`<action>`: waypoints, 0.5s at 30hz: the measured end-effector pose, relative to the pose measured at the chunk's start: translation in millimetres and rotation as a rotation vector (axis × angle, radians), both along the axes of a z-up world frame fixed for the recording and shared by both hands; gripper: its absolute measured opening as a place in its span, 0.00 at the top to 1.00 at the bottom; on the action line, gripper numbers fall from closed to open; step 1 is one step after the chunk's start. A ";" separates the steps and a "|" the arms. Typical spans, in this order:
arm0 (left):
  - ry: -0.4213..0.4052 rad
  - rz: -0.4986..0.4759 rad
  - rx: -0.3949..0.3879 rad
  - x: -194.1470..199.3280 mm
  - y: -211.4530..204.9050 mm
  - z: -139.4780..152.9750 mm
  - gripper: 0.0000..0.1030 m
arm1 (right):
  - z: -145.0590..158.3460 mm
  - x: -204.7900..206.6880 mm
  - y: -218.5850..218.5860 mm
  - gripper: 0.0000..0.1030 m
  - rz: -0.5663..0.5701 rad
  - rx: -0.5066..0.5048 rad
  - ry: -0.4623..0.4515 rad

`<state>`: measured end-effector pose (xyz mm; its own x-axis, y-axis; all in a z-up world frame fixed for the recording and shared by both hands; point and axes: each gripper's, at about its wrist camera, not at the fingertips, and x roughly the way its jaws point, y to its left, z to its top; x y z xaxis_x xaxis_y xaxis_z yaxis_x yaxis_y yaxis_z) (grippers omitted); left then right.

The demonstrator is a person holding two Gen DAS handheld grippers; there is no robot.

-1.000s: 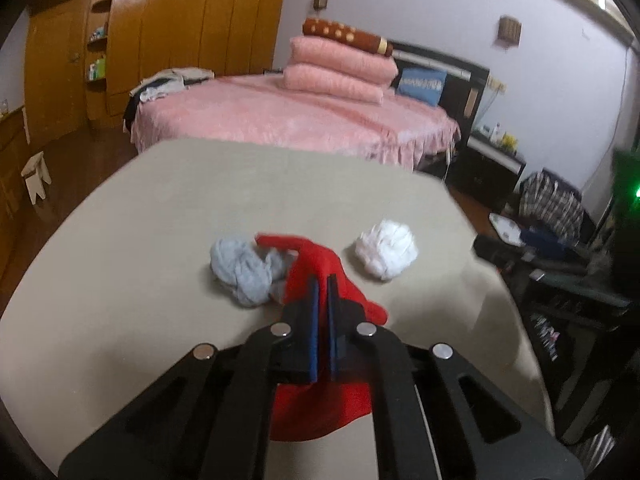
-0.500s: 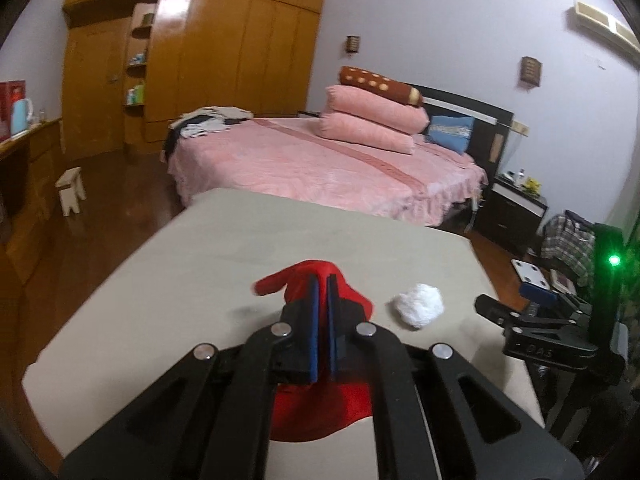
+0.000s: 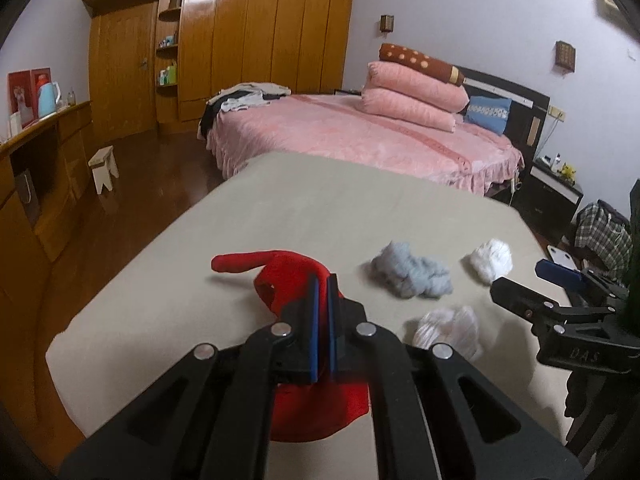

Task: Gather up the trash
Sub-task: 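Lift the red hat with the left tool while the right tool reaches to a white tissue ball, then grasp the white tissue ball with the right tool while the left tool holds the red hat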

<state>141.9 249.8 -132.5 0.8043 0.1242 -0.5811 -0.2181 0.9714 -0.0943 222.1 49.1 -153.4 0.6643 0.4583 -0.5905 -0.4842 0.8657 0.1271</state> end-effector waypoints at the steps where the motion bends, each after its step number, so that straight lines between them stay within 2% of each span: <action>1: 0.007 0.000 -0.004 0.1 1.9 -3.4 0.97 | -2.7 -2.2 6.4 0.07 0.011 -0.006 0.006; 4: 0.025 -0.002 -0.017 -1.1 10.5 -12.0 0.97 | -9.8 -8.4 21.3 0.08 0.034 -0.025 0.021; 10: 0.029 -0.003 -0.028 -5.6 19.8 -17.1 0.97 | -23.4 -12.4 40.2 0.20 0.086 -0.069 0.069; 13: 0.028 -0.006 -0.036 -7.1 20.1 -18.6 0.97 | -28.7 -11.2 42.8 0.36 0.116 -0.080 0.105; 15: 0.026 -0.011 -0.040 -7.8 18.6 -18.8 0.97 | -30.9 -10.7 42.6 0.56 0.130 -0.080 0.126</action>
<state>134.0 268.3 -151.2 0.7898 0.0914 -0.6066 -0.2102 0.9693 -0.1276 211.4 91.8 -184.4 0.5208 0.4840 -0.7032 -0.5772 0.8066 0.1276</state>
